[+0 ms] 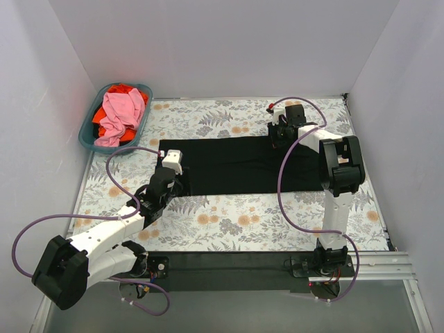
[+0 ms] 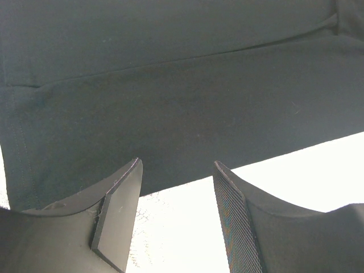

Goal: Fold and stack the t-shirts
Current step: Fold the tshirt

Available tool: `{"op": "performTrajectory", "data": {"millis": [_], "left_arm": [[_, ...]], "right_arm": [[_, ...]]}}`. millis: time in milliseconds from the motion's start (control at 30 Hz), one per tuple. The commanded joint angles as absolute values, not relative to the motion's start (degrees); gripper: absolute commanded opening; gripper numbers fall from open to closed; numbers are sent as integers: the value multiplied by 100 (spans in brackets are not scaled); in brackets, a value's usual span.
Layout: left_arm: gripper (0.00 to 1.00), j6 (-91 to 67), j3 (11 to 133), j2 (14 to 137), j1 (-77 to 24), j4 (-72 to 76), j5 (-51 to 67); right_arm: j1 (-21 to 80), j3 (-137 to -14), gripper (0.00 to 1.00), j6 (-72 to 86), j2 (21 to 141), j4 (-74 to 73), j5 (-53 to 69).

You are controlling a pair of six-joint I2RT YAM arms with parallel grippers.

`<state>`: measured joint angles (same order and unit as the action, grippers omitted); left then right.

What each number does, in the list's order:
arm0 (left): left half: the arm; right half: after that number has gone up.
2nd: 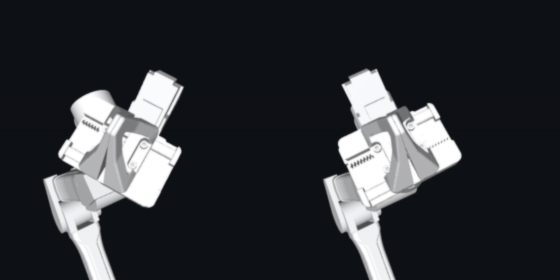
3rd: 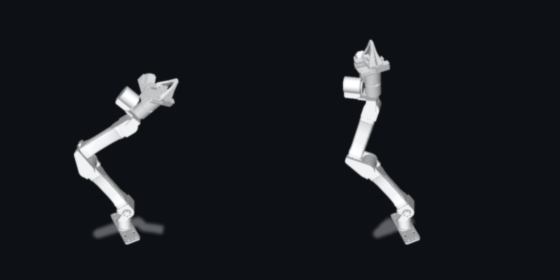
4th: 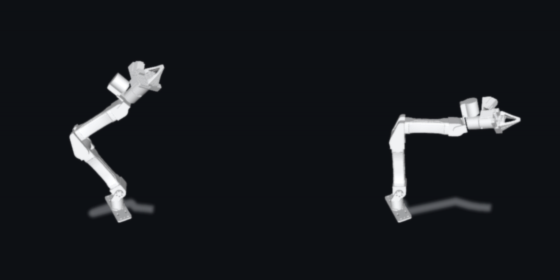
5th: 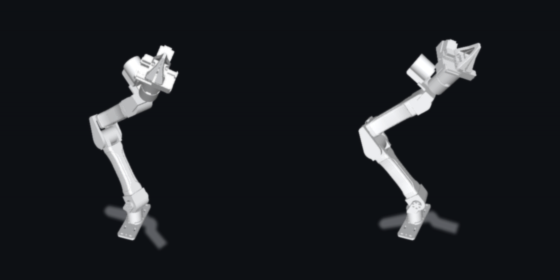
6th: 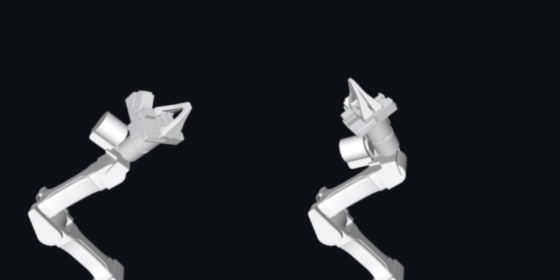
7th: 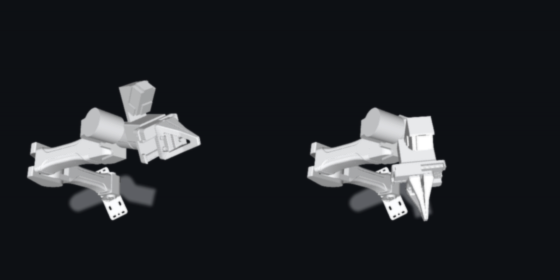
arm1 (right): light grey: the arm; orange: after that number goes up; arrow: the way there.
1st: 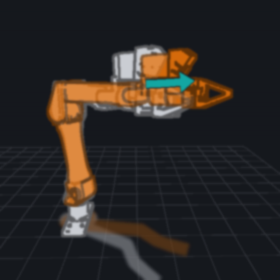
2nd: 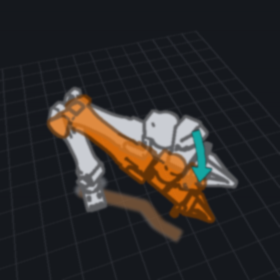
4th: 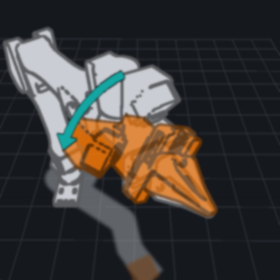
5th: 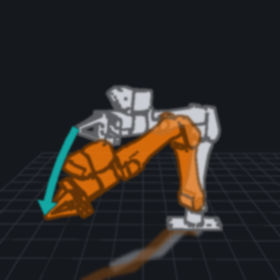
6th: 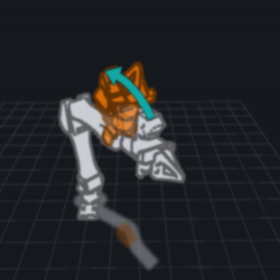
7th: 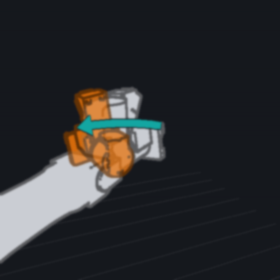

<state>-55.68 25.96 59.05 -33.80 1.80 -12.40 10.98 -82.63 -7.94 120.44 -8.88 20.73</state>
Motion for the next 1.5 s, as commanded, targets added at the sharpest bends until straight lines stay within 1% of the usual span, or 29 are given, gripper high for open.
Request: {"op": "performTrajectory", "data": {"millis": [0,233,467,733,933,967,1033,1067,1133,1167,1200,1333,1433,1467], "left_arm": [[51,-5493,2602,5862,-3340,281,-1178],[52,-5493,2619,5836,-3349,281,-1125],[52,-5493,2619,5810,-3340,281,-1072],[52,-5493,2619,5810,-3349,272,-1011],[52,-5484,2628,5810,-3340,264,-967],[52,-5484,2628,5801,-3340,264,-975],[52,-5493,2619,5783,-3349,255,-993],[52,-5502,2619,5775,-3340,255,-993],[52,-5502,2628,5774,-3349,246,-984],[52,-5519,2628,5774,-3340,246,-976],[52,-5528,2628,5783,-3340,237,-958],[52,-5555,2637,5792,-3340,237,-923],[52,-5599,2654,5775,-3349,246,-923],[52,-5607,2637,5757,-3349,255,-923]], "right_arm": [[1099,-8289,1,-923,11646,-870,1908],[1186,-7709,1,-993,10926,-870,1459],[1432,-7067,1,-941,10451,-870,1064],[1679,-6469,5,-510,9977,-861,633],[1775,-5854,13,-44,9572,-783,440],[1775,-5697,19,156,9510,-730,370],[1767,-5538,20,281,9317,-686,264],[1775,-5389,23,325,9256,-659,194],[1775,-5257,23,483,9089,-598,80],[1767,-5169,28,518,9027,-572,27],[1775,-5029,30,571,8922,-502,35],[1775,-4773,31,659,8728,-448,114],[1749,-4720,36,642,8473,-291,70],[1723,-4763,39,633,8429,-255,105]]}}
